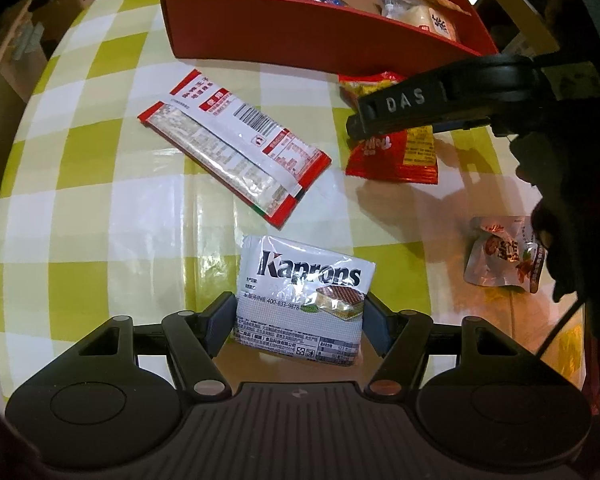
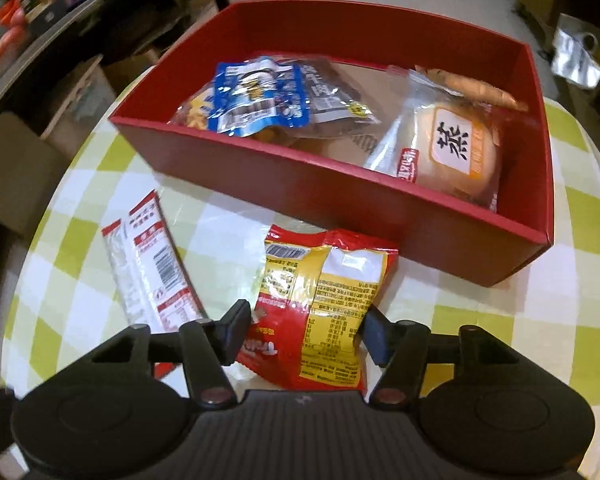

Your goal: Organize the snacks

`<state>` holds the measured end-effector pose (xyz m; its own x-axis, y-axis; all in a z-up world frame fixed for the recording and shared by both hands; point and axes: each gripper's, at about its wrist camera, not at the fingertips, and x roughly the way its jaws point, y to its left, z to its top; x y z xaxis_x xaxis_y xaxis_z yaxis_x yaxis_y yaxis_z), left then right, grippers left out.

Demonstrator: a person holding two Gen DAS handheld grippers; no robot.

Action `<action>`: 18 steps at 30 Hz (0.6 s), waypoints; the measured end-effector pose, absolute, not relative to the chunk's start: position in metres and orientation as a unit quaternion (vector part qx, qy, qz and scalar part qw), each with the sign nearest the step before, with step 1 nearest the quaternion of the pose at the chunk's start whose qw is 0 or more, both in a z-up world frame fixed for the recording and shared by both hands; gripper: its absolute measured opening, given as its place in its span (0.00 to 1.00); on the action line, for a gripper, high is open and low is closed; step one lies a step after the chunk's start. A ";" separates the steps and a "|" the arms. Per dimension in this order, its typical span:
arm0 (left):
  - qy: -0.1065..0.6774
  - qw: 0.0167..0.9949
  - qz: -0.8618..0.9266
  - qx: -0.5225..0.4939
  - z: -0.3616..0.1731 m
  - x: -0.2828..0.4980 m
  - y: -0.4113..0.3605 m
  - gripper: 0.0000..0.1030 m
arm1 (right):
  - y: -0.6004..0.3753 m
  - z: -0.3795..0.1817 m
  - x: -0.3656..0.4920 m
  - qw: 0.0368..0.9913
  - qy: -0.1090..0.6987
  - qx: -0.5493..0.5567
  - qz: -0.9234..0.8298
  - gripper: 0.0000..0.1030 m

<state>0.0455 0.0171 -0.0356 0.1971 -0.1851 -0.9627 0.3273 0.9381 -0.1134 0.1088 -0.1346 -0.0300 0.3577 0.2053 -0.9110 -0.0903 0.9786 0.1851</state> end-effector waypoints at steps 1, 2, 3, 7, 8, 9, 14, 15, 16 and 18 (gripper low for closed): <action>0.611 0.772 -0.167 0.058 -0.035 0.046 0.017 0.71 | -0.134 -0.028 0.107 0.823 0.559 0.043 0.093 0.61; 0.610 0.773 -0.167 0.057 -0.034 0.046 0.018 0.71 | -0.134 -0.027 0.105 0.824 0.557 0.039 0.093 0.60; 0.609 0.773 -0.168 0.055 -0.034 0.047 0.018 0.71 | -0.135 -0.025 0.103 0.825 0.556 0.038 0.093 0.60; 0.603 0.777 -0.172 0.051 -0.028 0.046 0.020 0.71 | -0.141 -0.015 0.098 0.831 0.547 0.043 0.094 0.59; 0.602 0.778 -0.172 0.049 -0.027 0.046 0.021 0.71 | -0.143 -0.012 0.096 0.833 0.544 0.043 0.093 0.59; 0.602 0.778 -0.171 0.049 -0.026 0.046 0.021 0.71 | -0.144 -0.010 0.095 0.834 0.542 0.045 0.092 0.59; 0.600 0.783 -0.162 0.042 -0.023 0.048 0.023 0.71 | -0.157 -0.001 0.086 0.835 0.538 0.061 0.097 0.59; 0.600 0.782 -0.161 0.040 -0.023 0.049 0.024 0.71 | -0.158 0.000 0.085 0.835 0.538 0.061 0.097 0.59; 0.601 0.782 -0.161 0.037 -0.023 0.049 0.023 0.71 | -0.160 0.000 0.083 0.835 0.538 0.063 0.096 0.59; 0.600 0.782 -0.162 0.034 -0.021 0.049 0.022 0.71 | -0.165 0.003 0.080 0.834 0.537 0.073 0.098 0.59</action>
<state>0.0492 0.0222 -0.0212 0.2264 -0.2127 -0.9505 0.2938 0.9453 -0.1415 0.0800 -0.1649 0.0027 0.4029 0.2425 -0.8825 -0.0856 0.9700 0.2275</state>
